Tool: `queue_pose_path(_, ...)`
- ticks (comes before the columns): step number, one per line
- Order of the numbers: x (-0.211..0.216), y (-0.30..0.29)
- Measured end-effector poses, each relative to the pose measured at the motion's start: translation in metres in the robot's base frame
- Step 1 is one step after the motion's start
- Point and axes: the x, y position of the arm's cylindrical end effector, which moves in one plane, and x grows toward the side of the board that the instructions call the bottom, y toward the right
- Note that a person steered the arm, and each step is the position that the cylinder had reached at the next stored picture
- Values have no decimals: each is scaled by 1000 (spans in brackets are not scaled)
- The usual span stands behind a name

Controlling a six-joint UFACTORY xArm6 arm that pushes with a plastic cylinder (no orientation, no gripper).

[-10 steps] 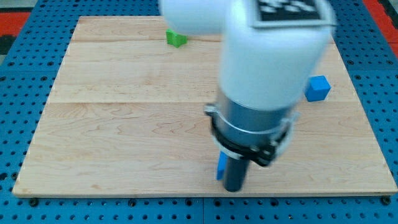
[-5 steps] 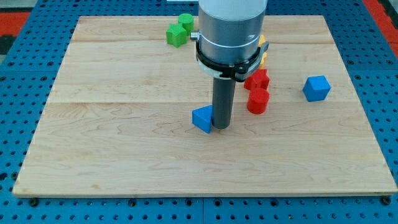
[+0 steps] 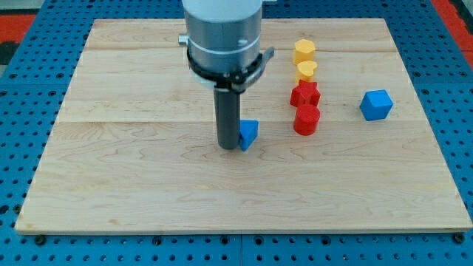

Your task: Push the blue triangle into the blue cube

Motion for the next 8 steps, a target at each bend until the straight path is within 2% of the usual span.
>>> queue_pose_path(1, -12, 24)
queue_pose_path(2, -43, 23)
queue_pose_path(5, -1, 117)
queue_pose_path(7, 32, 136)
queue_pose_path(8, 12, 167)
